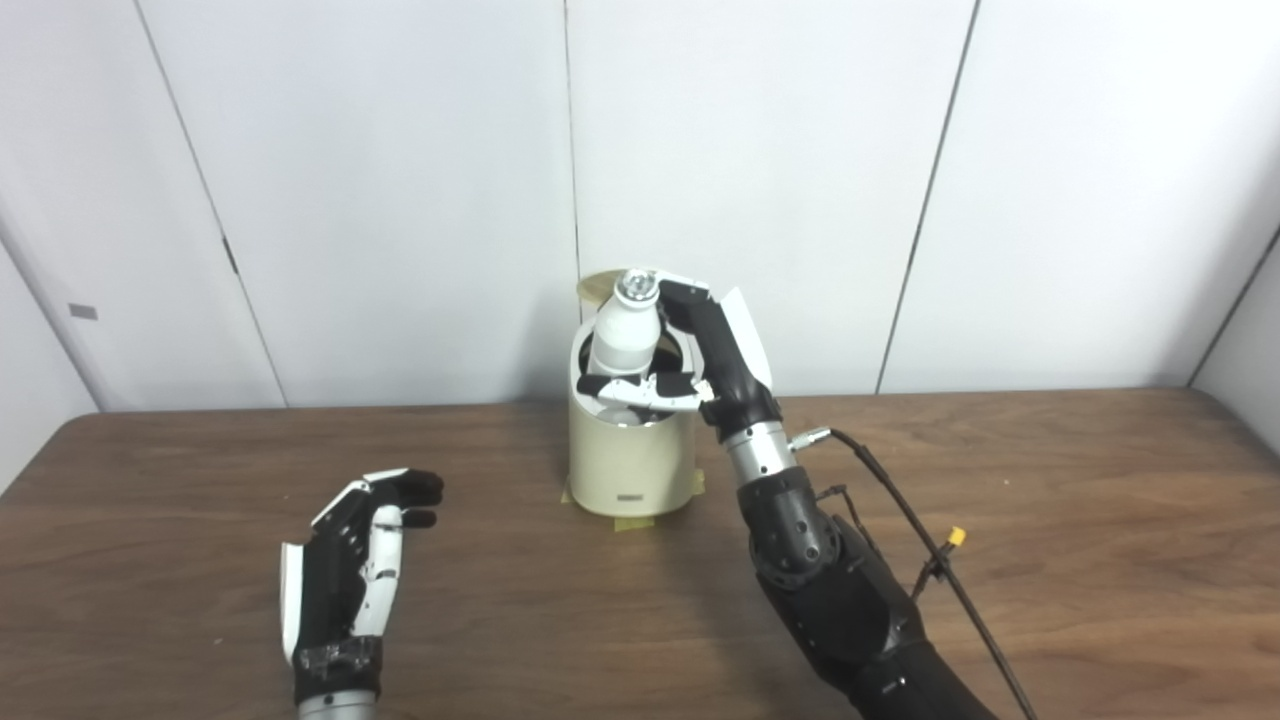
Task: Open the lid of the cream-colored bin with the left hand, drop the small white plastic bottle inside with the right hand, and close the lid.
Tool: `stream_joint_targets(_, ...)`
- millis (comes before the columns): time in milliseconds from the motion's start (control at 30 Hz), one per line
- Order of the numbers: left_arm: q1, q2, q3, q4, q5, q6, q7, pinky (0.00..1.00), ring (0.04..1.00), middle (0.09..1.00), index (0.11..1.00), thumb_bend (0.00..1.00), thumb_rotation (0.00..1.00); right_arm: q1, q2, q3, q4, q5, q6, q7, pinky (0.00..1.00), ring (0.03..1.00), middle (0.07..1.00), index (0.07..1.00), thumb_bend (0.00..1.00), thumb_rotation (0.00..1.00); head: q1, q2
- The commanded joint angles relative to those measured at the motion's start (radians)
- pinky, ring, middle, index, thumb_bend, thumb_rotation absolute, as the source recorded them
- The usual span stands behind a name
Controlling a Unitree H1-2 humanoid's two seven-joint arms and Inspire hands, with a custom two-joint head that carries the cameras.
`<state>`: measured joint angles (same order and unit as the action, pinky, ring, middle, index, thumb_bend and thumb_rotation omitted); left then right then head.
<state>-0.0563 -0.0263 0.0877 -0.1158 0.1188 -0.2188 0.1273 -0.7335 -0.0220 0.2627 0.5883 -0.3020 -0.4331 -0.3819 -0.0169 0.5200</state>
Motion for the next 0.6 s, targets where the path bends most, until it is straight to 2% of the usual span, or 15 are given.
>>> stream_joint_targets(0,-0.024,-0.004,-0.006,-0.029,0.01,-0.024,0.011,0.58,0.63,0.62,0.587,0.14,0.66,-0.078,-0.009,0.012,-0.006,-0.001,-0.037,-0.042,0.36,0.428,0.489,0.492,0.52,0.0,-0.001,0.001)
stream_joint_targets(167,-0.023,-0.003,-0.008,-0.029,0.01,-0.025,0.01,0.58,0.63,0.62,0.588,0.14,0.67,-0.098,-0.026,0.057,0.011,-0.015,-0.037,-0.105,0.37,0.431,0.488,0.493,0.52,0.0,0.004,0.0)
stream_joint_targets(367,-0.019,-0.007,-0.012,-0.034,0.01,-0.028,0.011,0.58,0.627,0.618,0.587,0.14,0.67,-0.119,-0.063,0.14,0.031,-0.044,-0.037,-0.185,0.32,0.404,0.51,0.49,0.52,0.0,0.012,0.0)
stream_joint_targets(567,-0.012,-0.013,-0.017,-0.051,0.013,-0.014,0.013,0.58,0.626,0.616,0.584,0.14,0.67,-0.133,-0.093,0.219,0.071,-0.065,-0.037,-0.257,0.34,0.414,0.514,0.479,0.52,0.0,0.018,0.003)
